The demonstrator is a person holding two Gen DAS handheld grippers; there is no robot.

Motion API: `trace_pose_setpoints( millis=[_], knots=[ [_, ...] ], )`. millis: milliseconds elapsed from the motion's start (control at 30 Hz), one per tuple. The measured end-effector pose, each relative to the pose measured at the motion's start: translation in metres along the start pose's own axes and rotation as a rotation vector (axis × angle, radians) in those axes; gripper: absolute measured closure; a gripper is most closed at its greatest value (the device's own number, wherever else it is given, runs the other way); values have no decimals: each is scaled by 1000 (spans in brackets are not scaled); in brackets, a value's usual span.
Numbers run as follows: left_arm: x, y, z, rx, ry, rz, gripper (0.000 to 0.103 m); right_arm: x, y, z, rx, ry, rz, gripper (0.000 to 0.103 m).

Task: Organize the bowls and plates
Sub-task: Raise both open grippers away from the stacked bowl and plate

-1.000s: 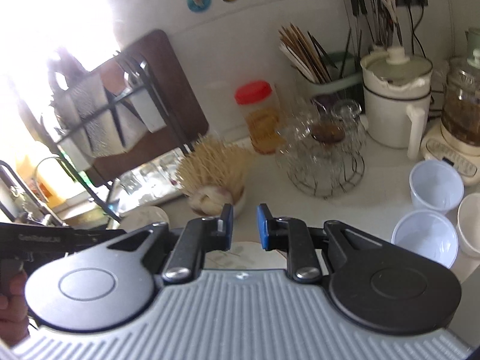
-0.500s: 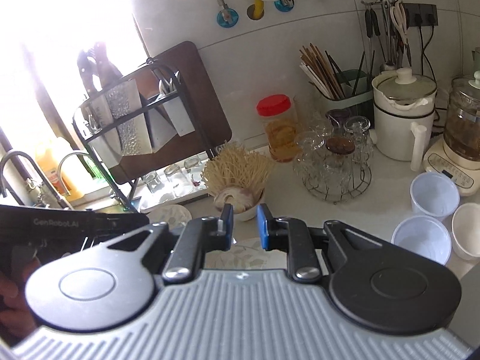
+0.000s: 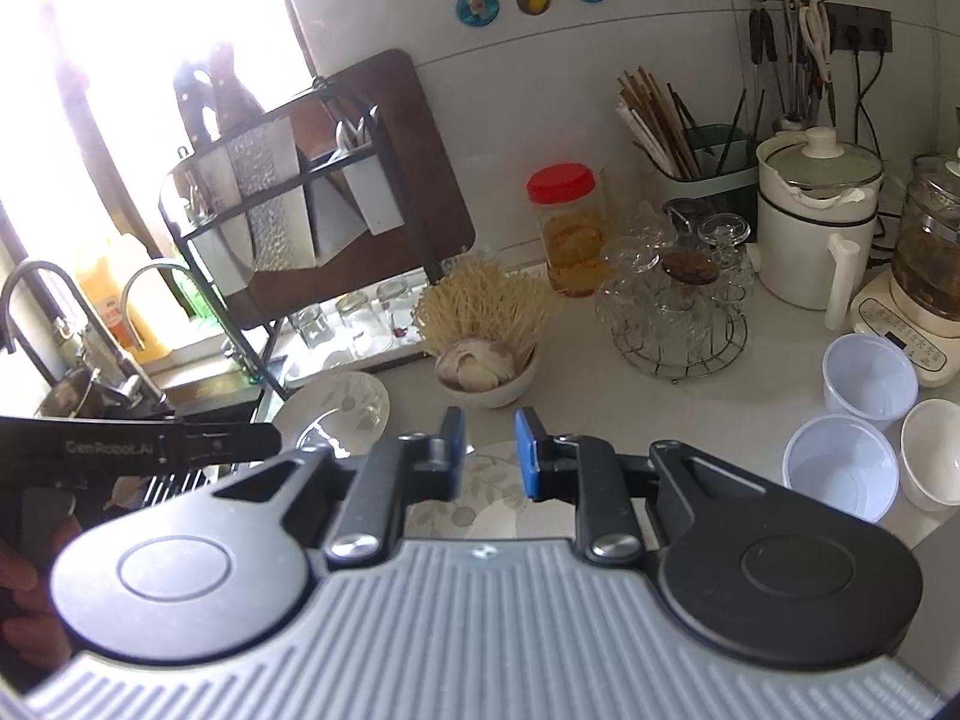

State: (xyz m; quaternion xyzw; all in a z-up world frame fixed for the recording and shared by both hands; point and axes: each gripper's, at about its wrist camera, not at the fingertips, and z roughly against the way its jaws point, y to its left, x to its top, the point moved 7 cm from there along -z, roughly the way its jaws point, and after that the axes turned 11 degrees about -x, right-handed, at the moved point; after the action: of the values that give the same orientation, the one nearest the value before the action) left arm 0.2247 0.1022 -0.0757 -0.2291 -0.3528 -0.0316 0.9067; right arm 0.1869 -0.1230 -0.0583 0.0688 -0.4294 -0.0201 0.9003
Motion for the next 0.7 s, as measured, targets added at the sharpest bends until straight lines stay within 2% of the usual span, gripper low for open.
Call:
trace_pose_setpoints(
  millis=[67,100,333,500,700],
  knots=[
    [-2,4,5,21,-10,6,40,-2,2,-2,1,-3,10,39],
    [-3,6,7,32,-14,15,39,-3,3,-4,0,2,15,38],
    [-14,20,23,118,-29,49,36,-9,16,-11,65,30,63,38],
    [-24,21,31,145,-38,80,35,-13,28,-15,113,43,139,34],
    [-36,20,36,207,-35,101,25,-18,36,-19,165,66,206,34]
  ],
)
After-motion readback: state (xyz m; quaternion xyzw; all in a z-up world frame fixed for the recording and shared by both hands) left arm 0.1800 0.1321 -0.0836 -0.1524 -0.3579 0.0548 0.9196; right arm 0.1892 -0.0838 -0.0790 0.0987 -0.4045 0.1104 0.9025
